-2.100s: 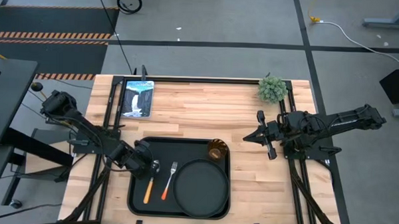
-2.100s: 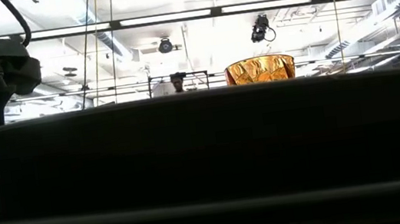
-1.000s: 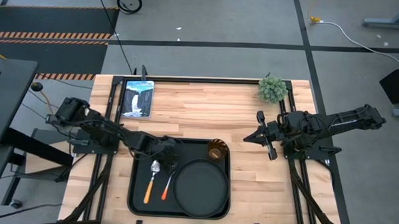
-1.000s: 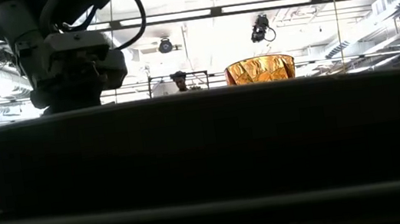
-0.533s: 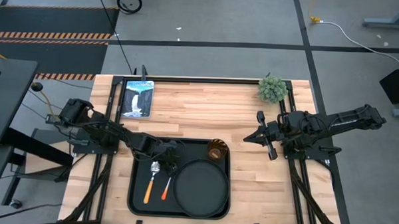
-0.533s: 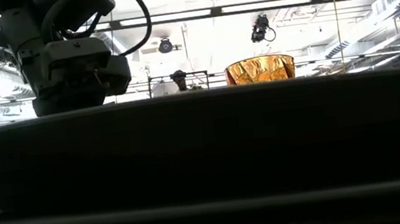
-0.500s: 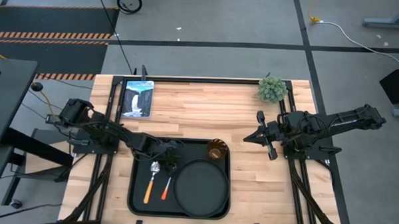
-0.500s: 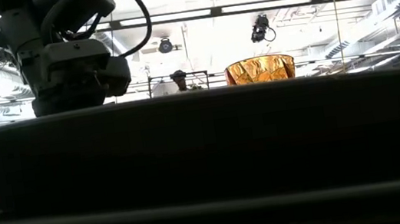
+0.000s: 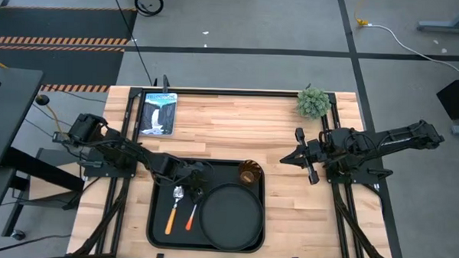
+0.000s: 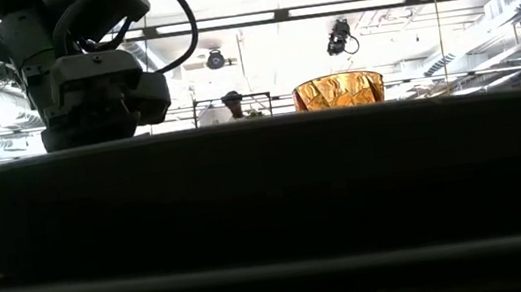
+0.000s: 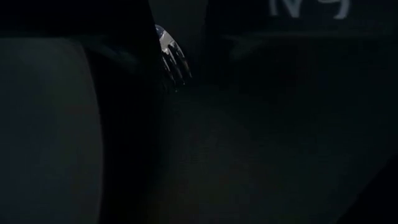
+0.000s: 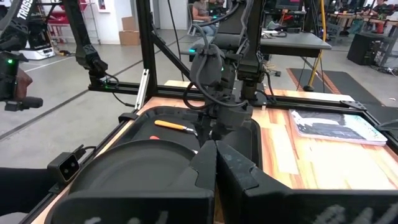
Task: Pick and place plate/cup/fork/spoon on tray
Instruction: Adjust the silverwares on the black tray
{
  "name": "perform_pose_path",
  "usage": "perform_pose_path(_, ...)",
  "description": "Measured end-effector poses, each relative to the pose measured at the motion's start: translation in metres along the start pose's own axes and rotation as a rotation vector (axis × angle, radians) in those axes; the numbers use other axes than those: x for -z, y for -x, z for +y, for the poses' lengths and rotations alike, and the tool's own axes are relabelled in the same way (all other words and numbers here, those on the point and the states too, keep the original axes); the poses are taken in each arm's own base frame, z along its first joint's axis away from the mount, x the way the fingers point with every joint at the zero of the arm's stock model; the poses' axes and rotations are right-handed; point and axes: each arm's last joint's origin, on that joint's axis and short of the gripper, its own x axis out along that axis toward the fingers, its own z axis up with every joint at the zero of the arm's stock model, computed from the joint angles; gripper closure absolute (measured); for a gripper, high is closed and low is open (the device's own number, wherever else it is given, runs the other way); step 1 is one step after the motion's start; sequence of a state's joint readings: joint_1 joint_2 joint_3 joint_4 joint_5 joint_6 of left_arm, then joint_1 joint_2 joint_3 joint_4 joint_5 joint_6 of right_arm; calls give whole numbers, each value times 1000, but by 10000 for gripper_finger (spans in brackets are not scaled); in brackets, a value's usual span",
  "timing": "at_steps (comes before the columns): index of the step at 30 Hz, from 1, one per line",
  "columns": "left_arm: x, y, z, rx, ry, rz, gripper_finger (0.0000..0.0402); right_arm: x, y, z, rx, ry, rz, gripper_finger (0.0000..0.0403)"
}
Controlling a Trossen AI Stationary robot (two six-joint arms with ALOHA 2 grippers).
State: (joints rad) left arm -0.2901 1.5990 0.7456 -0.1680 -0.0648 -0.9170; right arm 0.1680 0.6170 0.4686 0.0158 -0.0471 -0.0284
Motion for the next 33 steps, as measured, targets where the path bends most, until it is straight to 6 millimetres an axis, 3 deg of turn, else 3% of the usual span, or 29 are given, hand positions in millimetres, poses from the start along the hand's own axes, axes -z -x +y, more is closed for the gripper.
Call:
perform_pose_path(20,5,1,-4,12,-58,5,364,0,0,0,0,-4,1,393)
perform_pose_path(33,7,4,-3,9,-49,45,387,0,0,0,0,-4,2,393)
